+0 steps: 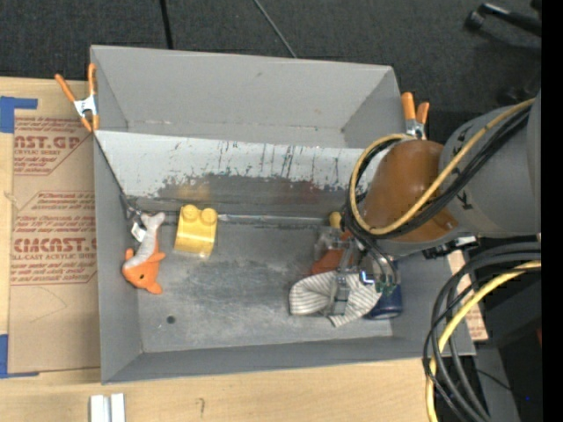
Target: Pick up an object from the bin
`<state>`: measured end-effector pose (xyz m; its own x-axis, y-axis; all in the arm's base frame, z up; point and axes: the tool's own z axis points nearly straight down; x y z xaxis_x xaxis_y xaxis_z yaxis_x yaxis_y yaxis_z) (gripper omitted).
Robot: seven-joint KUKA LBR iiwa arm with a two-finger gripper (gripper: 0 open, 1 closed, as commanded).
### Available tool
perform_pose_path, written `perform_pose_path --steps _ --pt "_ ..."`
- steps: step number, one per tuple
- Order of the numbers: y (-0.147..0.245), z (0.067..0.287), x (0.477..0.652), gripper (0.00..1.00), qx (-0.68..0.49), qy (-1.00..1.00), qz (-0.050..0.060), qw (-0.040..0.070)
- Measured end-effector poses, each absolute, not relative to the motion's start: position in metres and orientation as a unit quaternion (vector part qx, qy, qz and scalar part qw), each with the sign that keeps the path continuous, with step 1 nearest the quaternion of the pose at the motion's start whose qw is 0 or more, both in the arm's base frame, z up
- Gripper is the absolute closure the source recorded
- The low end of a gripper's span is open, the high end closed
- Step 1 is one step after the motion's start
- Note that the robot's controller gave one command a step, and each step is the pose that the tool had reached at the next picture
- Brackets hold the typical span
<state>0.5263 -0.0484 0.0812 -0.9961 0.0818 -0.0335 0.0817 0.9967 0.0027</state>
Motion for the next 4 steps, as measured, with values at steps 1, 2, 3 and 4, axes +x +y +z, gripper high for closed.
perform_pose_path --steps 1,2,3,4 --pt "-0.047 0.071 0.518 1.00 0.041 0.999 0.002 0.003" --pt "-0.047 0.071 0.518 1.00 0.041 0.999 0.002 0.003" --pt "-0.047 0.076 0.516 1.00 0.041 0.999 0.002 -0.001" --pt "-0.047 0.095 0.514 1.00 0.041 0.999 0.002 -0.004"
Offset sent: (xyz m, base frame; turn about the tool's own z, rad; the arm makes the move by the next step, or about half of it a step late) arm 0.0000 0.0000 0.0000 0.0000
